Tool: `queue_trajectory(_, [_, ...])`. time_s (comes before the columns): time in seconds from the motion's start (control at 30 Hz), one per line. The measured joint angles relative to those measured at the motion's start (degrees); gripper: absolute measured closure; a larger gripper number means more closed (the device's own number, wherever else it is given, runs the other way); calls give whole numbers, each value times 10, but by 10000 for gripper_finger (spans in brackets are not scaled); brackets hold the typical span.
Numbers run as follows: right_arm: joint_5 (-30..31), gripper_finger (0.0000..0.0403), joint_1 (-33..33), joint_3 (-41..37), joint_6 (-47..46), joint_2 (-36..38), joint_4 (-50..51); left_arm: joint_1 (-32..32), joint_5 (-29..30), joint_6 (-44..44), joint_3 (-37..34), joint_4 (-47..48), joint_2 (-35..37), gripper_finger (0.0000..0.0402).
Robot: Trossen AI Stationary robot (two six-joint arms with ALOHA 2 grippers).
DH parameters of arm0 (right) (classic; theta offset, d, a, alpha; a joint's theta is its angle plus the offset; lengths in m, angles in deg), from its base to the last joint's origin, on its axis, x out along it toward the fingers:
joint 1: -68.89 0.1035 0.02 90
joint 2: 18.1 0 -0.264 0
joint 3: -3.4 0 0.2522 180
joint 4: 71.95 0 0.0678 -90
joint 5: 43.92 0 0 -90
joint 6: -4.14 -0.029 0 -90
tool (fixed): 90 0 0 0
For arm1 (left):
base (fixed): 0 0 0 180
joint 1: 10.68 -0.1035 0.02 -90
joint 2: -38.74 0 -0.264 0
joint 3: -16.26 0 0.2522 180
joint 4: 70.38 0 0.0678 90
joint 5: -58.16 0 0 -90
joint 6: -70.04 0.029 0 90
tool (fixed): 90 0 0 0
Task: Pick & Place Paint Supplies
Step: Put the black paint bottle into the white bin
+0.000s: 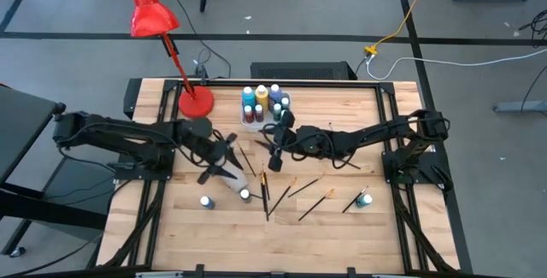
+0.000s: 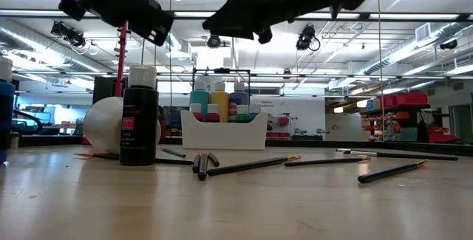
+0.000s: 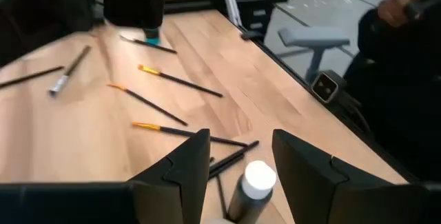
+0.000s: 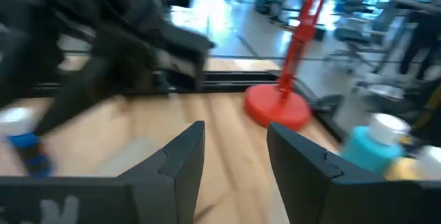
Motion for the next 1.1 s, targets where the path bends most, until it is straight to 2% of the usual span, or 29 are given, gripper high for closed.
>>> queue_trajectory(0.33, [1,237,8,0,-12,0,-1,47,2,16,0,-86,-111,235])
queue_trajectory(0.6, [1,237,8,0,-12,0,1,71,-1,16,0,-104,-182,235])
queue_trajectory(0.8, [1,237,8,0,-12,0,2,83,4,13,0,-114,-205,235])
queue_trajectory(1.1, [1,237,8,0,-12,0,2,83,43,7,0,-115,-206,235])
